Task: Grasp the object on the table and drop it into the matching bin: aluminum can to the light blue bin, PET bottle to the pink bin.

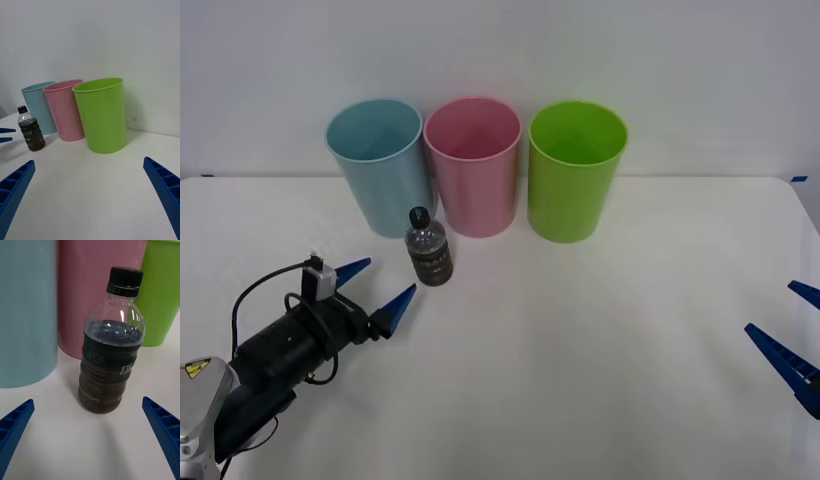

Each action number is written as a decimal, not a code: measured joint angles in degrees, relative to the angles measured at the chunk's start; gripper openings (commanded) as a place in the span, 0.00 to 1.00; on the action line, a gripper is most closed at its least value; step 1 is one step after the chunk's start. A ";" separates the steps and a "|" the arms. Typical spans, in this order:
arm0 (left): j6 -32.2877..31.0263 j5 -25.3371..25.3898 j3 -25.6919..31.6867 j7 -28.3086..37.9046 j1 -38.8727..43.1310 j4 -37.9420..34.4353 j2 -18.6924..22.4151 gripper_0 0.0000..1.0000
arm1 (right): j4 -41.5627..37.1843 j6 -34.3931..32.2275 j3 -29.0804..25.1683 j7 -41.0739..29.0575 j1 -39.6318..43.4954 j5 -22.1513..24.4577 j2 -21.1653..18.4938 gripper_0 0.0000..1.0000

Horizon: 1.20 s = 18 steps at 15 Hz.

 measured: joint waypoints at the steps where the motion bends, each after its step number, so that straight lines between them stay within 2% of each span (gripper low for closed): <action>1: 0.19 -0.03 -0.28 0.10 -0.97 0.84 0.00 1.00 | 0.00 0.00 0.00 0.00 0.00 0.00 0.00 1.00; 18: 5.40 -0.18 -6.38 0.15 -12.56 12.71 -0.17 1.00 | 0.00 0.00 0.00 0.00 0.00 0.00 0.00 1.00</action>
